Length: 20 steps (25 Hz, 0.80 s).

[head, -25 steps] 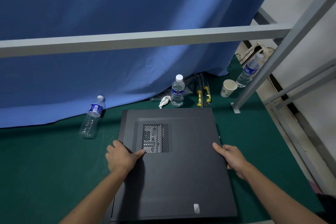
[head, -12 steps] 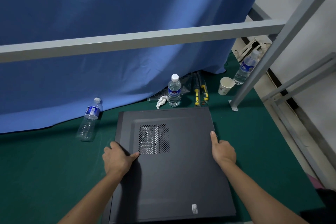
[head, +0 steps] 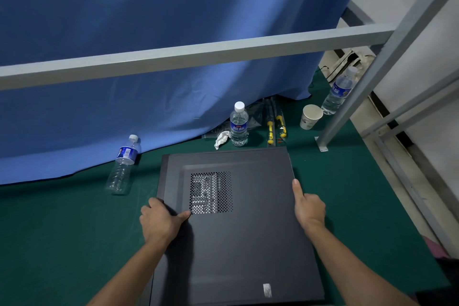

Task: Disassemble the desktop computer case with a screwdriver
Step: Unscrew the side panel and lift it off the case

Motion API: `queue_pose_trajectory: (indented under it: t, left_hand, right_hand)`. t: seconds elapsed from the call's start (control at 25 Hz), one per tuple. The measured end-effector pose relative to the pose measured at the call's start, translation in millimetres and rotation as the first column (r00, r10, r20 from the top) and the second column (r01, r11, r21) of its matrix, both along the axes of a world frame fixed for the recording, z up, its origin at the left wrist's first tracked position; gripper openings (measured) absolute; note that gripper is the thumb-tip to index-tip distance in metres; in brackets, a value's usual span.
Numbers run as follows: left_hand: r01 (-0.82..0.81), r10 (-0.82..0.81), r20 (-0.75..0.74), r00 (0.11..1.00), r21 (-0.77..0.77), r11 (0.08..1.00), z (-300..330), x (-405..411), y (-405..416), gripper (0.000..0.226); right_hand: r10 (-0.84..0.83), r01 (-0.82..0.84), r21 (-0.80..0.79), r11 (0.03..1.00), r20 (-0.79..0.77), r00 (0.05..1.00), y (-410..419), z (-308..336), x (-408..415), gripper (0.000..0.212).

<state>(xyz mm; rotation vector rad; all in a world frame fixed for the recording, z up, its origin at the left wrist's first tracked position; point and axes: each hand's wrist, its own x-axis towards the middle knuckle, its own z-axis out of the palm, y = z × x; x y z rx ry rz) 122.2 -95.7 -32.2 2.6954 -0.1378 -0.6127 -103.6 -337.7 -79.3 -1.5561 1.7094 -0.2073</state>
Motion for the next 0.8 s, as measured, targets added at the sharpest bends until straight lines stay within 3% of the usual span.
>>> queue_pose_trajectory:
  t: [0.24, 0.6, 0.8]
  left_hand:
    - [0.01, -0.009, 0.009, 1.0, -0.024, 1.0, -0.9, -1.0, 2.6, 0.083]
    - [-0.005, 0.004, -0.028, 1.0, -0.013, 1.0, 1.0, 4.8, -2.0, 0.085]
    - [-0.038, 0.033, -0.079, 0.996, -0.055, 0.998, 2.1, 11.1, -0.5, 0.089]
  right_hand:
    - [0.021, -0.021, 0.003, 1.0, 0.047, 0.999, -0.9, 2.6, -2.9, 0.067]
    - [0.107, -0.107, -0.022, 0.994, -0.03, 0.994, 10.4, 3.4, -8.5, 0.064]
    - [0.083, -0.084, 0.011, 0.996, 0.068, 0.994, 5.7, 4.9, -15.0, 0.067]
